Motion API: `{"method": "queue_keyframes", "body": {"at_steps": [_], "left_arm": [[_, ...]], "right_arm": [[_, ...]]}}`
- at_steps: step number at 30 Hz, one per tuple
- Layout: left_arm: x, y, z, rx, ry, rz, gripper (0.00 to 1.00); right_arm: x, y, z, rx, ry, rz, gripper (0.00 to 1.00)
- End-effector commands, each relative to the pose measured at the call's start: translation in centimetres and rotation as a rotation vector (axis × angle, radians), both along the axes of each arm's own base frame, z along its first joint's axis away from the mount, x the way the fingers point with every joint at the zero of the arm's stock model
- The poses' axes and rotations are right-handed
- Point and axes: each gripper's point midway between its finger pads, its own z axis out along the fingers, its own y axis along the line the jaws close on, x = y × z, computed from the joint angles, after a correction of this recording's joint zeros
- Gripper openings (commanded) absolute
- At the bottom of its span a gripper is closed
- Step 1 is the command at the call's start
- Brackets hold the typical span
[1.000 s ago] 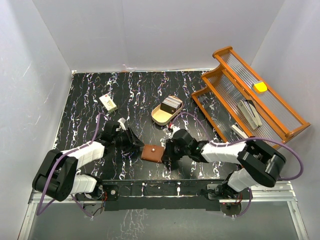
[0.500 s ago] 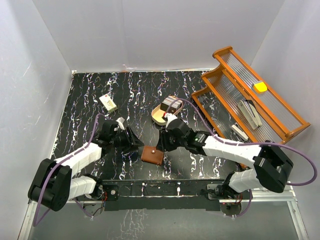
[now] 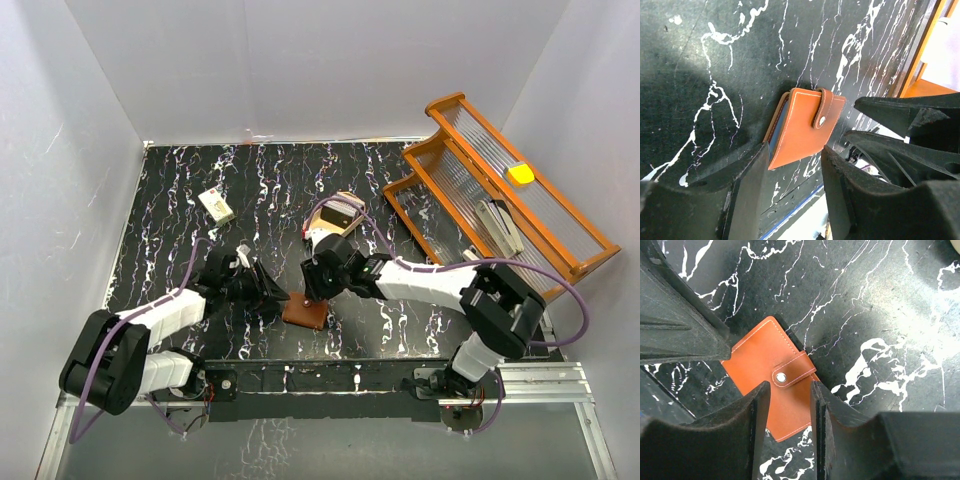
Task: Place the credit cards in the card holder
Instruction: Open the card holder at the center of the board.
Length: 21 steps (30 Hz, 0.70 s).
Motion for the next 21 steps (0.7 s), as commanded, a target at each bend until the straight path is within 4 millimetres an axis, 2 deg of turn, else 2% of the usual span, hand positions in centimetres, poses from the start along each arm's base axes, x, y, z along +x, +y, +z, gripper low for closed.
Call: {"method": "queue_keyframes", "body": {"at_steps": [1,11,16,19,21], "left_arm": [[-1.0,-0.4,-0.3,-0.040,0.052,-0.010,0.43],[-1.3,-0.2,-1.4,-0.021,0.084,-0.007,0.38],[-1.4,-0.1,-1.7,-0.016,0.092,-0.007,0.35],[-1.3,-0.1,-1.6,-0.015,0.093,-0.005,0.34],[-1.3,0.0,-1.7,-0.005,0.094,-0.004,0.34]], "right_arm": [[1.1,2.2,1.9,0.031,-0.101,0.086,0.37],[0.2,3.4,-0.4,-0.066,-0.161,0.151,0.43],[0.1,2.1,-2.5,-0.185,-0.182,0.128,0.43],[0.3,1.0,-3.1,-0.239,-0.196,0.095,0.34],[0.4,0.5,-3.1,-0.249,-0.207,0.072,0.21]]}}
